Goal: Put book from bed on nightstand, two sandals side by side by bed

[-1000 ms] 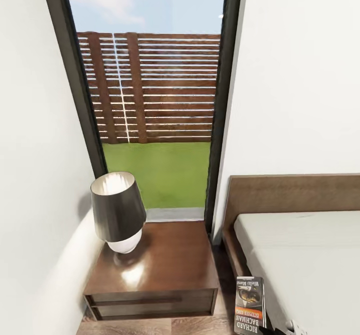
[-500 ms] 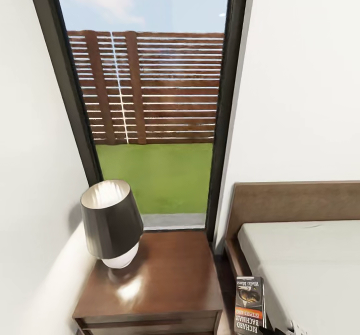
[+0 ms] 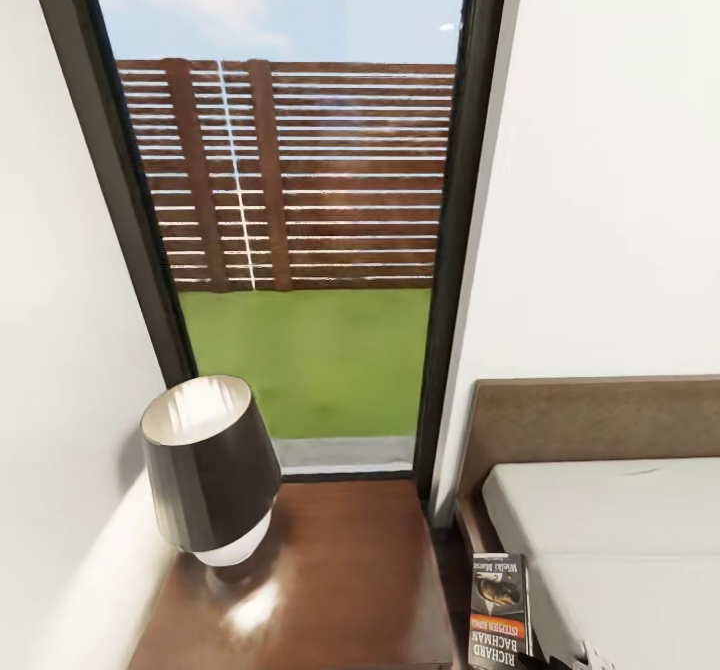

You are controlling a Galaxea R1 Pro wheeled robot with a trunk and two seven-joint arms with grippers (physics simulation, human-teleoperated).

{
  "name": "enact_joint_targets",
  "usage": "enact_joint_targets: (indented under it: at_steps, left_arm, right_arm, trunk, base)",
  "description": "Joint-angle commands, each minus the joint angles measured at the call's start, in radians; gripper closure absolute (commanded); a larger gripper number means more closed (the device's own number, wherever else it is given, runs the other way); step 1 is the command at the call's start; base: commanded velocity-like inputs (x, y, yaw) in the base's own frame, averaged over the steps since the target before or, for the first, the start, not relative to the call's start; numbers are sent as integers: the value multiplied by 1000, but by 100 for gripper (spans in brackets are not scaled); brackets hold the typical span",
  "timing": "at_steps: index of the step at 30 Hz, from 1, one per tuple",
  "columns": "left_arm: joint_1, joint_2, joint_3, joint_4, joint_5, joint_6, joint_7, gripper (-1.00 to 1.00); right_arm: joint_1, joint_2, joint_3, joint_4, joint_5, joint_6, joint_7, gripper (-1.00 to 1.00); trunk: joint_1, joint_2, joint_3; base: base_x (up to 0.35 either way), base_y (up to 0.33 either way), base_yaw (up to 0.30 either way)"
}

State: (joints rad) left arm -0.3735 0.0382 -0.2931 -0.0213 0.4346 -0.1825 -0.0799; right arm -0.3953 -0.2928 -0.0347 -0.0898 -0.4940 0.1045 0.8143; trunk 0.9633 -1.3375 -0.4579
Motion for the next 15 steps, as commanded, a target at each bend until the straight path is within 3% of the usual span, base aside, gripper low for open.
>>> enact_joint_targets:
  at_steps: [1, 6, 15]
  left_arm:
    - [-1, 0, -8, 1, 11, -3, -5, -100]
    - [-1, 0, -8, 1, 12, -3, -5, -100]
    - [-1, 0, -8, 1, 11, -3, -5, -100]
  right_arm:
    - [-1, 0, -5, -1, -6, 11, 3, 100]
    - [-1, 0, -5, 0, -6, 11, 3, 100]
    - [-1, 0, -5, -1, -5, 11, 3, 100]
  trunk:
    - [0, -1, -1]
    - [0, -1, -1]
    - [0, -1, -1]
  base:
    - [206, 0, 0]
    - [184, 0, 0]
    - [30, 0, 0]
